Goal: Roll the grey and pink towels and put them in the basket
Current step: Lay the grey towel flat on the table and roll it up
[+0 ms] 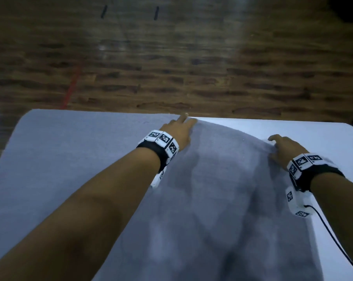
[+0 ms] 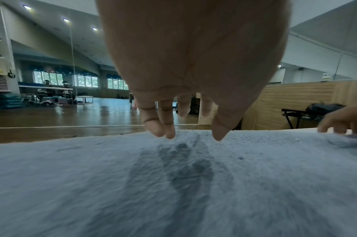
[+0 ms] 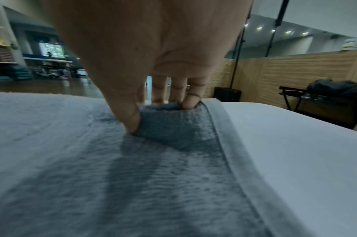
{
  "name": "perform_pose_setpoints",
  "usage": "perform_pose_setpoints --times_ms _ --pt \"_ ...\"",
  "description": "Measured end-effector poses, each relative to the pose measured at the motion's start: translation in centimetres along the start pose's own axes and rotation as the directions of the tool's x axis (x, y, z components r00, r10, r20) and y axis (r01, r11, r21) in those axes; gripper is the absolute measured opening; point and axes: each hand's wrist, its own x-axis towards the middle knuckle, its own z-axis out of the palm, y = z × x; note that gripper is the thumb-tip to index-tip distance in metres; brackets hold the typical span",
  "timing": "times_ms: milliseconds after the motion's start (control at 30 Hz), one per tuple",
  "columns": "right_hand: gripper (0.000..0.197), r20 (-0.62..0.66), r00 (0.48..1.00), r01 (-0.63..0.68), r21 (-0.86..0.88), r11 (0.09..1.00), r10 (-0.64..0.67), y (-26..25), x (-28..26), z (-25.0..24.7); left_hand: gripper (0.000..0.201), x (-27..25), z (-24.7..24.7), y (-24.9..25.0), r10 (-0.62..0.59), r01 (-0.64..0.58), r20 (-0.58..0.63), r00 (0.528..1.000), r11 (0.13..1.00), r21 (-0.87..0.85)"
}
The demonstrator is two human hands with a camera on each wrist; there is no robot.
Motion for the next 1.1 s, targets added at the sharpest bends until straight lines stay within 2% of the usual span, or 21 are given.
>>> perform_pose_setpoints --times_ms 100,167,233,300,367,433,500,533,600,633,667,733,767,833,933,1100 --pt "0.017 0.006 0.993 0.117 -0.111 0.987 -0.117 1.7 0.3 -0.4 0.075 3.0 0.1 2.9 -0.019 0.019 -0.001 1.0 0.999 -0.051" --pt "0.009 -0.015 0.98 0.191 -0.23 0.954 -0.2 2.5 0.5 -1.2 0.07 4.5 0.1 4.2 -0.028 0.028 0.0 1.0 1.0 0.004" --pt "0.009 -0.01 0.968 0.241 -0.266 0.933 -0.252 2.8 0.8 -2.3 0.048 5.7 0.0 5.4 -0.009 0.003 0.039 0.999 0.989 0.145" --pt "0.016 0.055 0.96 0.281 -0.157 0.947 -0.276 3.1 1.4 -3.5 0.021 6.8 -0.7 6.6 -0.009 -0.034 0.127 0.992 0.941 0.335" --pt "0.016 0.122 0.952 0.289 -0.071 0.955 -0.279 3.4 2.1 -4.4 0.013 7.8 -1.6 7.1 -0.006 -0.075 0.193 0.981 0.908 0.412" --pt "0.017 0.136 0.946 0.301 -0.037 0.953 -0.293 3.7 2.8 -5.4 0.021 8.7 -2.4 6.8 -0.021 -0.078 0.246 0.969 0.92 0.385" --pt "0.024 0.077 0.957 0.284 -0.062 0.957 -0.279 3.9 3.8 -6.3 0.021 9.3 -3.2 6.6 -0.078 -0.02 0.273 0.959 0.941 0.338" --pt "0.024 0.015 0.967 0.253 -0.121 0.96 -0.253 3.9 4.3 -6.7 0.019 9.5 -3.5 6.6 -0.091 0.009 0.244 0.965 0.947 0.32" --pt "0.009 -0.199 0.964 0.116 -0.271 0.956 -0.174 3.9 5.3 -7.2 0.017 10.1 -3.9 6.8 -0.078 0.059 0.064 0.995 0.965 0.256" --pt "0.014 -0.276 0.953 0.045 -0.281 0.959 -0.126 4.0 5.7 -7.1 0.019 10.3 -3.9 7.0 -0.071 0.077 -0.041 0.997 0.981 0.181" --pt "0.027 -0.307 0.948 -0.004 -0.259 0.966 -0.078 4.0 5.9 -6.7 0.029 10.1 -3.8 7.1 -0.064 0.074 -0.119 0.991 0.994 0.081" --pt "0.043 -0.325 0.945 -0.045 -0.193 0.98 -0.02 3.8 5.7 -5.3 0.06 9.0 -3.2 7.1 -0.034 0.026 -0.137 0.99 0.998 -0.06" --pt "0.046 -0.317 0.948 -0.047 -0.171 0.984 -0.009 3.6 5.4 -4.6 0.072 8.1 -2.6 7.1 -0.014 0.005 -0.105 0.994 0.996 -0.086" --pt "0.047 -0.266 0.964 -0.021 -0.151 0.988 -0.021 3.0 4.5 -3.0 0.078 5.8 -1.2 7.4 0.021 -0.024 -0.026 0.999 0.995 -0.094" --pt "0.042 -0.204 0.976 0.048 -0.136 0.99 -0.076 2.0 2.6 -0.9 0.072 1.7 1.4 7.2 0.061 -0.06 0.025 0.998 0.998 -0.035" --pt "0.024 -0.24 0.944 0.214 -0.074 0.974 -0.225 2.1 -3.2 2.8 0.061 -5.8 5.9 6.4 0.117 -0.118 0.029 0.993 0.992 0.048"
